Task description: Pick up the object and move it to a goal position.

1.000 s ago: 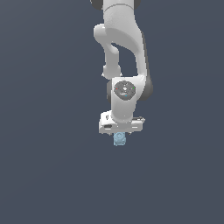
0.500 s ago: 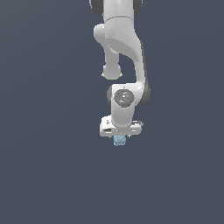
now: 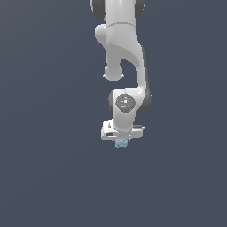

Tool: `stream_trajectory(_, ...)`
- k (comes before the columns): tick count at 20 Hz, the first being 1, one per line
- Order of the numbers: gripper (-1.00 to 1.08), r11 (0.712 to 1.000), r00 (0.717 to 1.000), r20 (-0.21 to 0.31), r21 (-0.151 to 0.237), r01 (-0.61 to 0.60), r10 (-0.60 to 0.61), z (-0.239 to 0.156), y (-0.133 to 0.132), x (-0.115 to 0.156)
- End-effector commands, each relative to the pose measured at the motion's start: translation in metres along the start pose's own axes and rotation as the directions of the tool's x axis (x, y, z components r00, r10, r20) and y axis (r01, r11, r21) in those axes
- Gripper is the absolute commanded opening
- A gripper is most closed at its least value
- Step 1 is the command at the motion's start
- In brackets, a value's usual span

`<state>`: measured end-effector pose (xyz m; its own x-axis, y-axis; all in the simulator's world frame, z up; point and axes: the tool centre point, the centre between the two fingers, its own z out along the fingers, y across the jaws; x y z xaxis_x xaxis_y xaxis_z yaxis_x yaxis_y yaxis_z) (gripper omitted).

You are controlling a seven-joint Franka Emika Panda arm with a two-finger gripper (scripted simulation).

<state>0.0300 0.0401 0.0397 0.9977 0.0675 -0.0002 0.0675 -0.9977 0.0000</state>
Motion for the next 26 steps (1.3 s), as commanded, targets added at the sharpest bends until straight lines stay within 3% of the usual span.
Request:
stream_trajectory(1,-1.00,1.000,1.000,0.000,0.000,0.000,0.000,0.001,0.000,0.000)
stream_trajectory(9,-1.00,1.000,1.000,-0.003,0.000,0.002,-0.002,-0.002,0.000,0.001)
stream_trajectory(14,-1.00,1.000,1.000,-0.023,0.001,0.020,-0.020,-0.025,-0.001,0.011)
stream_trajectory(19,-1.00,0.998,0.996,-0.067,0.003,0.061,-0.061,-0.077,-0.003,0.032)
stream_trajectory(26,-1.00,0.990,0.978,-0.156,0.002,0.143,-0.141,-0.182,-0.009,0.067)
